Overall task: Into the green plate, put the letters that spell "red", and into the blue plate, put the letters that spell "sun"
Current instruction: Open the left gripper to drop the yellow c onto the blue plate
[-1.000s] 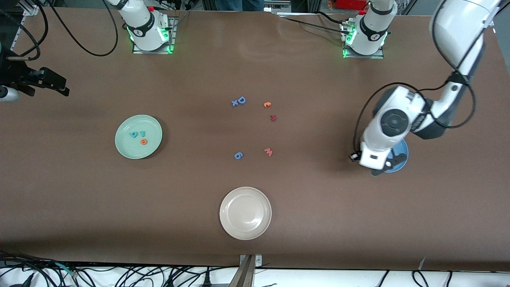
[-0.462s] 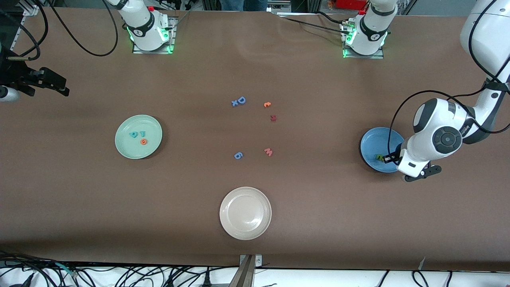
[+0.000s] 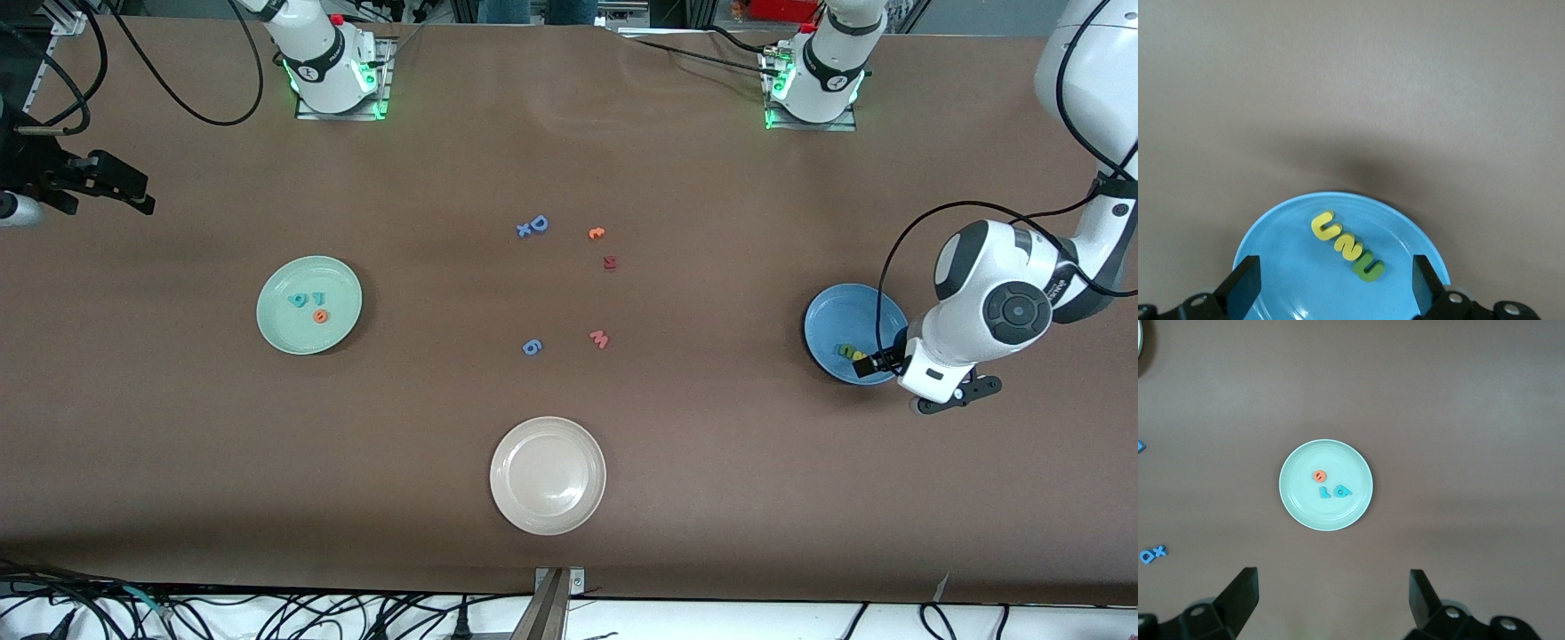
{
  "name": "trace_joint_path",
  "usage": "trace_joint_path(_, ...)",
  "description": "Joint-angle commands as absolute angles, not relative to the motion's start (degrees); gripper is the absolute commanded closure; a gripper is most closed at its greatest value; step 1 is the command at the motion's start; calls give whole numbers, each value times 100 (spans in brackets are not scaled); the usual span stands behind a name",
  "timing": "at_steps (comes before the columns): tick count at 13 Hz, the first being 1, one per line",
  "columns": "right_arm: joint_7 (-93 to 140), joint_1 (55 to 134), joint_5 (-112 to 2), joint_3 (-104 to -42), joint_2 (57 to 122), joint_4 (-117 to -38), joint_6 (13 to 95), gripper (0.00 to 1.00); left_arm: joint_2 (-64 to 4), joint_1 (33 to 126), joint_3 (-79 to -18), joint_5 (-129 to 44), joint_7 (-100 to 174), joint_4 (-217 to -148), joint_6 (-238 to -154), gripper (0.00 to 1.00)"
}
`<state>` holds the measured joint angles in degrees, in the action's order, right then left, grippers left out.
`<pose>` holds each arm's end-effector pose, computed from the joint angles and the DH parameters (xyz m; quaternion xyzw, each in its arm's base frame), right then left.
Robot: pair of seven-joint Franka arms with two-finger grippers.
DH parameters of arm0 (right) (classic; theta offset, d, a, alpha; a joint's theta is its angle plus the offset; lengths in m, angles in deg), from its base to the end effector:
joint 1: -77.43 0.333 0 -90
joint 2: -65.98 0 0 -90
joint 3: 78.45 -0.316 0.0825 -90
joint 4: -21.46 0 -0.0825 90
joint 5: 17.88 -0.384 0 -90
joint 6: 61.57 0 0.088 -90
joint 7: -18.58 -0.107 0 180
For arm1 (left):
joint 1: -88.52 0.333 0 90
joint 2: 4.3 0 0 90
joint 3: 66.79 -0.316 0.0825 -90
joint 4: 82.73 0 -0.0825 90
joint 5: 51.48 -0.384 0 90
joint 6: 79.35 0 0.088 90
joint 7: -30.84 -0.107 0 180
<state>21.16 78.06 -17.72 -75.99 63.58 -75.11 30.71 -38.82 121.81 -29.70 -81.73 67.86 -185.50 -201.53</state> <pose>0.5423 -0.0181 0.5967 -0.9998 -0.0067 0.0165 0.0001 0.6398 0.0118 0.2589 -0.9842 -0.1650 0.0360 0.0522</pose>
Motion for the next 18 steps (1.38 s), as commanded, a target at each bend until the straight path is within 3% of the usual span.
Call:
trace_joint_path(1,2121,7813,-1858,-7581,6387,-7417,3002,0,-3841,12165,-2944,-8110,6661,-18460,-20046,0)
trace_joint_path(8,2121,7813,-1858,-7581,6387,-7417,3002,0,-3823,12156,-2909,-8110,6504,-18047,-20046,0)
trace_joint_path(14,2156,7813,-1850,-7581,6396,-7408,3002,0,-3770,12366,-2935,-8101,4460,-17907,-20011,0)
trace_joint_path(18,2148,7813,-1832,-7581,6396,-7408,3046,0,-3814,12402,-2935,-8084,3577,-17476,-19265,0)
